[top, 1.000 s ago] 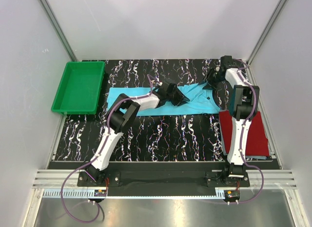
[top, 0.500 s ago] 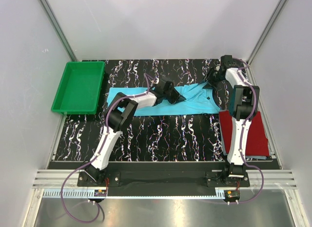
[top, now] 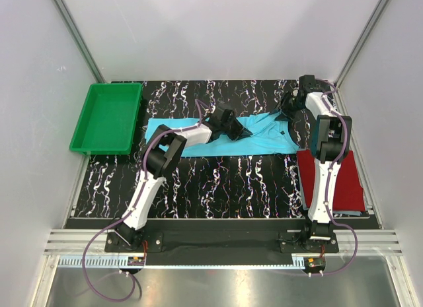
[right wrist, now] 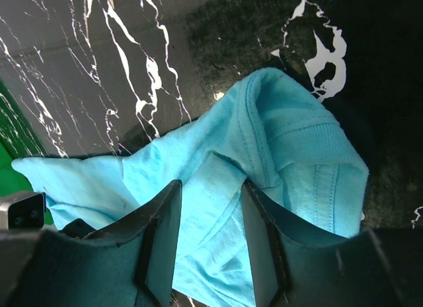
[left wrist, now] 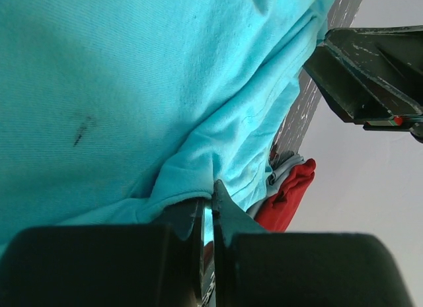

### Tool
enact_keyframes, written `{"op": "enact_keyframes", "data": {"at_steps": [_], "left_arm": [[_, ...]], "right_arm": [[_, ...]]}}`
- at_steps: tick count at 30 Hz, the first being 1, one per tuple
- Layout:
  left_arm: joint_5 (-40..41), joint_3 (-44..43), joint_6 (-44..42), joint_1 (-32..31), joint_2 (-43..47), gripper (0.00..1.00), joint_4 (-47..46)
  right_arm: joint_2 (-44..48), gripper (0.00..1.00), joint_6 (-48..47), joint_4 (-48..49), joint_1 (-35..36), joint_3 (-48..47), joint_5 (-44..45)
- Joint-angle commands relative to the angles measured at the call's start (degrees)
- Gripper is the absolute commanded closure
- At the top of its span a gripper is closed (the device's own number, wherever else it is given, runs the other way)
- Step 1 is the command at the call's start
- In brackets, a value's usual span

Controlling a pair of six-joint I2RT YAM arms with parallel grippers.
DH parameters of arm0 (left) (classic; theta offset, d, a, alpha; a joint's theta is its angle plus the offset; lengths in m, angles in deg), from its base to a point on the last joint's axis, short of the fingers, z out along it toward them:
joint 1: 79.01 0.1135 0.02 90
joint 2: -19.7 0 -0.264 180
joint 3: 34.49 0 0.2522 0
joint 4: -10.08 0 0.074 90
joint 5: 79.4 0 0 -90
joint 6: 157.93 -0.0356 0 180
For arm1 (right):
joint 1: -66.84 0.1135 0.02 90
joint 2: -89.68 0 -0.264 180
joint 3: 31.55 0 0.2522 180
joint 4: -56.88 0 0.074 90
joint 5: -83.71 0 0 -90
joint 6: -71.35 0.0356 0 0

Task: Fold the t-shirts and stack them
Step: Fold the tshirt

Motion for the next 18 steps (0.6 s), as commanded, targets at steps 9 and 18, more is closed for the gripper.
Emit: {"op": "enact_keyframes", "data": {"at_steps": [9, 18], "left_arm": [[-2.0, -1.1, -0.2, 1.0, 2.7, 1.00, -1.9], [-3.0, -1.5, -0.5, 1.5, 2.6, 1.00, -1.0]], "right_arm": [[1.0, 0.55, -0.9, -0.2, -0.1, -1.1, 1.0], [4.3, 1.00, 0.0, -0.6, -0.1, -1.4, 0.5]]}}
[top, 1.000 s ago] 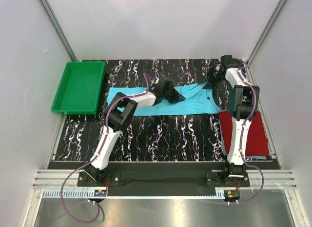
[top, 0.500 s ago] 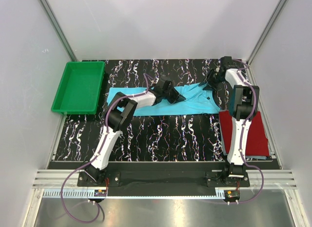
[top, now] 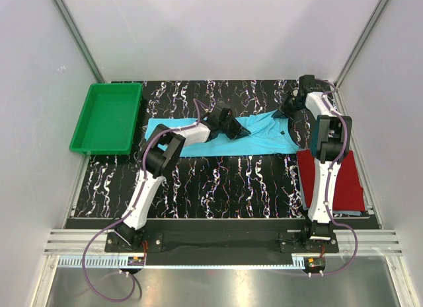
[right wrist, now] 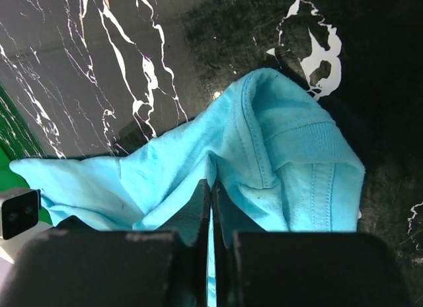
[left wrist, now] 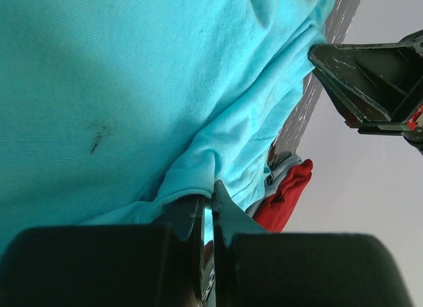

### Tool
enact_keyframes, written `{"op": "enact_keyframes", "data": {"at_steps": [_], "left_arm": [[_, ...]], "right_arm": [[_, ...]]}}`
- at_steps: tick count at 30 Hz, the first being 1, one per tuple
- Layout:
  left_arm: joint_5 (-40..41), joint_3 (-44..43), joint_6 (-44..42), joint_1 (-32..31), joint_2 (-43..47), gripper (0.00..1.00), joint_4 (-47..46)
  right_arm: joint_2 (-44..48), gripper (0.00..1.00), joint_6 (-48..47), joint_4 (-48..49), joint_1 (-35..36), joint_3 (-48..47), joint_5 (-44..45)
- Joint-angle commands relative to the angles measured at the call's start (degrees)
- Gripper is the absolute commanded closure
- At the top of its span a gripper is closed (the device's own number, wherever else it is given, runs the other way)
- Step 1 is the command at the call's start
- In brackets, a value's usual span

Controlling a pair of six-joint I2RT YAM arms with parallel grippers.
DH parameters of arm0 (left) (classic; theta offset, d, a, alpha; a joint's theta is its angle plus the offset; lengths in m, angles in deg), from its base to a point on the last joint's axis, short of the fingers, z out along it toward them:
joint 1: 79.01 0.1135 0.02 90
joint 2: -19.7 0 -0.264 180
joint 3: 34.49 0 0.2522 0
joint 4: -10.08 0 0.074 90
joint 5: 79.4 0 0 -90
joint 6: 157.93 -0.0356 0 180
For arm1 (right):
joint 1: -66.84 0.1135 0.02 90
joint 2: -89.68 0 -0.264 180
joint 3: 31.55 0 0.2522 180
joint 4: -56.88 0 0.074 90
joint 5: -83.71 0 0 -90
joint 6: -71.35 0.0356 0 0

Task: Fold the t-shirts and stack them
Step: Fold the tshirt

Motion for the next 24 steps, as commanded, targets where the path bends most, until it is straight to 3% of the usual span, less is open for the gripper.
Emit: {"op": "enact_keyframes", "data": {"at_steps": [1, 7, 24], "left_arm": [[-1.9, -1.5, -0.4, 0.6, 2.7, 1.00, -1.0], [-2.6, 0.3, 0.1, 1.8, 4.5, 1.00, -1.9], [-6.4, 3.5, 5.9, 4.1, 4.4, 1.00, -8.3]], "right_arm": [[5.6, 1.00, 0.3, -0.5, -0.1, -1.1, 0.8], [9.0, 1.00, 1.5, -1.2, 0.0, 2.0, -0.7], [-1.2, 1.00, 6.8, -0.9, 0.7, -9.9, -7.3]]}}
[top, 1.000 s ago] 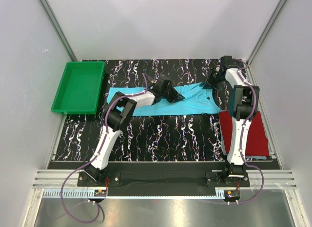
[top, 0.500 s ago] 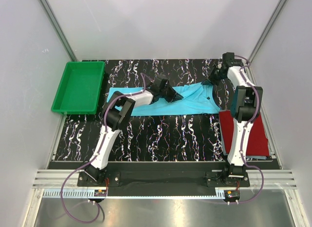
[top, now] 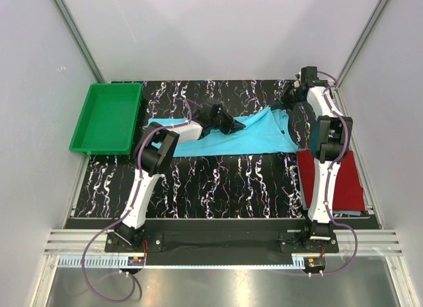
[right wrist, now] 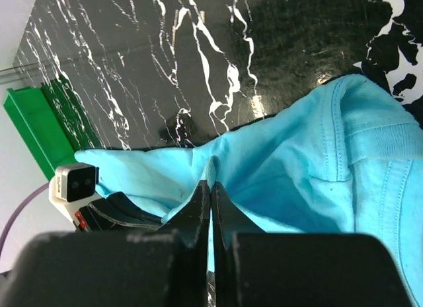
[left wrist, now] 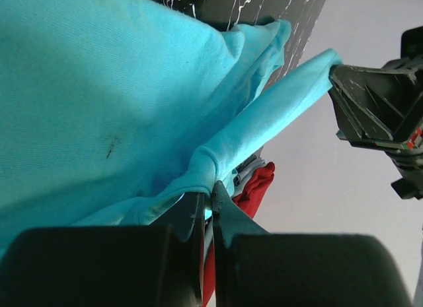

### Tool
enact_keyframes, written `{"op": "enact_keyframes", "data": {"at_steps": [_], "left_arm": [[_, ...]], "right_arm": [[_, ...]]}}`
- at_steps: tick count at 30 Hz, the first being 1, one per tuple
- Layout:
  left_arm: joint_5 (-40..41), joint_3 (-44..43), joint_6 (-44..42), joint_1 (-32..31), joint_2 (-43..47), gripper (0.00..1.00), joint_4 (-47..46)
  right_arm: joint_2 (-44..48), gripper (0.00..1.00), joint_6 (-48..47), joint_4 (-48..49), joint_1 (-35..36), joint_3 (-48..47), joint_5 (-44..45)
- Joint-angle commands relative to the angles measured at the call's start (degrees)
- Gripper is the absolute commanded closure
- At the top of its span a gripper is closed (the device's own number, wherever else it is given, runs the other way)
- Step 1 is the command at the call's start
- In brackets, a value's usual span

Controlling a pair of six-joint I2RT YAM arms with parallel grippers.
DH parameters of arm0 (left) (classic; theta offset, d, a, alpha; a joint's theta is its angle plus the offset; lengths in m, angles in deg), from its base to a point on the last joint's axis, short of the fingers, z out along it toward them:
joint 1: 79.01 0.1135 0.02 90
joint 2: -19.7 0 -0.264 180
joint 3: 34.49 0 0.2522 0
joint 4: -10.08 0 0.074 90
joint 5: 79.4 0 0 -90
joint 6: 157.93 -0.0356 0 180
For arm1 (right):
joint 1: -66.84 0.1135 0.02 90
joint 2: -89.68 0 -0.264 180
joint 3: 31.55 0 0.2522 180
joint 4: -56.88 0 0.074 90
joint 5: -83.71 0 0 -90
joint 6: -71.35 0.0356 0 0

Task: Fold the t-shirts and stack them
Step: Fold the tshirt

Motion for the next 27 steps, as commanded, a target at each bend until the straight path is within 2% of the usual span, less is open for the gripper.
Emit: {"op": "enact_keyframes", "data": {"at_steps": [1, 8, 27], "left_arm": [[-2.7, 0.7, 1.3, 0.4, 2.6, 1.00, -3.6], [-4.7, -0.4, 2.2, 0.5, 1.5, 1.00, -4.2], [-8.1, 7.6, 2.9, 1.1, 7.2, 0.98, -5.0]], "right_arm": [[-1.3, 1.00, 1.7, 1.0, 0.5, -3.5, -1.8], [-0.7, 1.00, 2.1, 0.7, 0.5, -2.0, -2.0], [11.3, 0.99, 2.8, -1.5, 0.4, 10.9, 1.0]]}}
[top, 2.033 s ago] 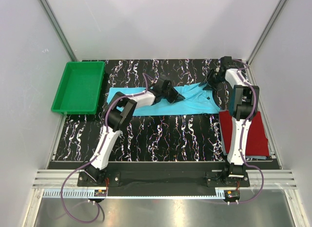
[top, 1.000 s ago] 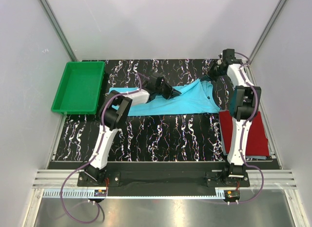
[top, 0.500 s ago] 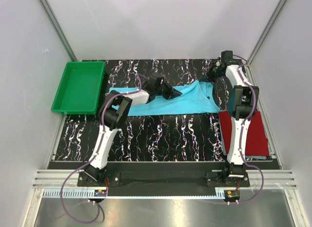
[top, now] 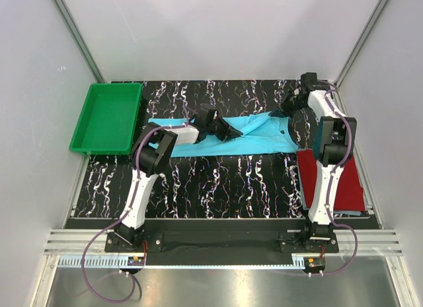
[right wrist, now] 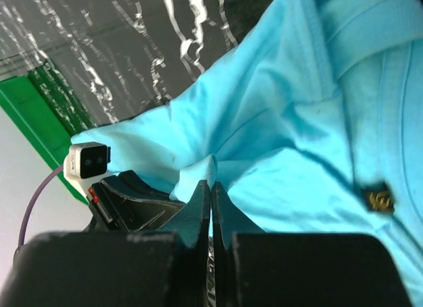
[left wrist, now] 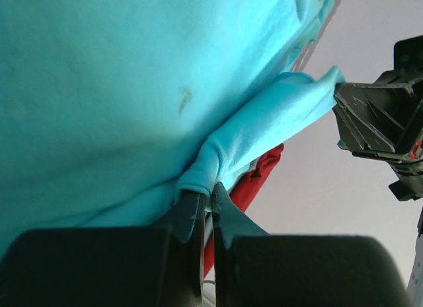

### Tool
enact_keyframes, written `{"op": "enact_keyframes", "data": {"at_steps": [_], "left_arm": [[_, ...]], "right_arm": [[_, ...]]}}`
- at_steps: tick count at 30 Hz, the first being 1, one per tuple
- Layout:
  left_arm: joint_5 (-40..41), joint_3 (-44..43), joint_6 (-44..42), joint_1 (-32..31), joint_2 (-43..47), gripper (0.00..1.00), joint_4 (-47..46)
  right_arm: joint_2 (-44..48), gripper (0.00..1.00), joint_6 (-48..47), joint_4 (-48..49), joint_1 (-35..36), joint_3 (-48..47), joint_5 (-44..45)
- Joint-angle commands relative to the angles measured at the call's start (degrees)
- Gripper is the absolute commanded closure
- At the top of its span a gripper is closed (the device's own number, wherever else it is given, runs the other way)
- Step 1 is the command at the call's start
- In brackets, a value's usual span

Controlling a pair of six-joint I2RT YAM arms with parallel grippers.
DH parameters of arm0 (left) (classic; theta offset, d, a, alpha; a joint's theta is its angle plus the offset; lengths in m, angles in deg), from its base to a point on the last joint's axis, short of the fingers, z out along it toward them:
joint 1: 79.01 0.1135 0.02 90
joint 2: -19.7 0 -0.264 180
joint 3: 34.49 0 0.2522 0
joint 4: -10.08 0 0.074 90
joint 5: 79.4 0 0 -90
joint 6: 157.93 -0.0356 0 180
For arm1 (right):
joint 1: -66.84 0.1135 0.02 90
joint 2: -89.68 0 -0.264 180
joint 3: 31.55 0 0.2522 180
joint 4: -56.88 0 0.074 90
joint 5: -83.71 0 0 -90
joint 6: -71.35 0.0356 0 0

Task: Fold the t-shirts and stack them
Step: Fold the tshirt

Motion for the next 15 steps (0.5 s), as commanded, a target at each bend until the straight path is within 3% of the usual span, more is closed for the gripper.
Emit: {"op": "enact_keyframes", "data": {"at_steps": [1, 15], "left_arm": [[-2.9, 0.5, 0.5, 0.1, 5.5, 0.98, -3.0], [-6.2, 3.3, 1.5, -2.4, 6.0, 0.96, -3.5]], "right_arm": [[6.5, 0.99, -0.5, 0.1, 0.3, 1.7, 0.8], [10.8, 0.99, -2.8, 0.0, -0.4, 9.6, 3.6]]}}
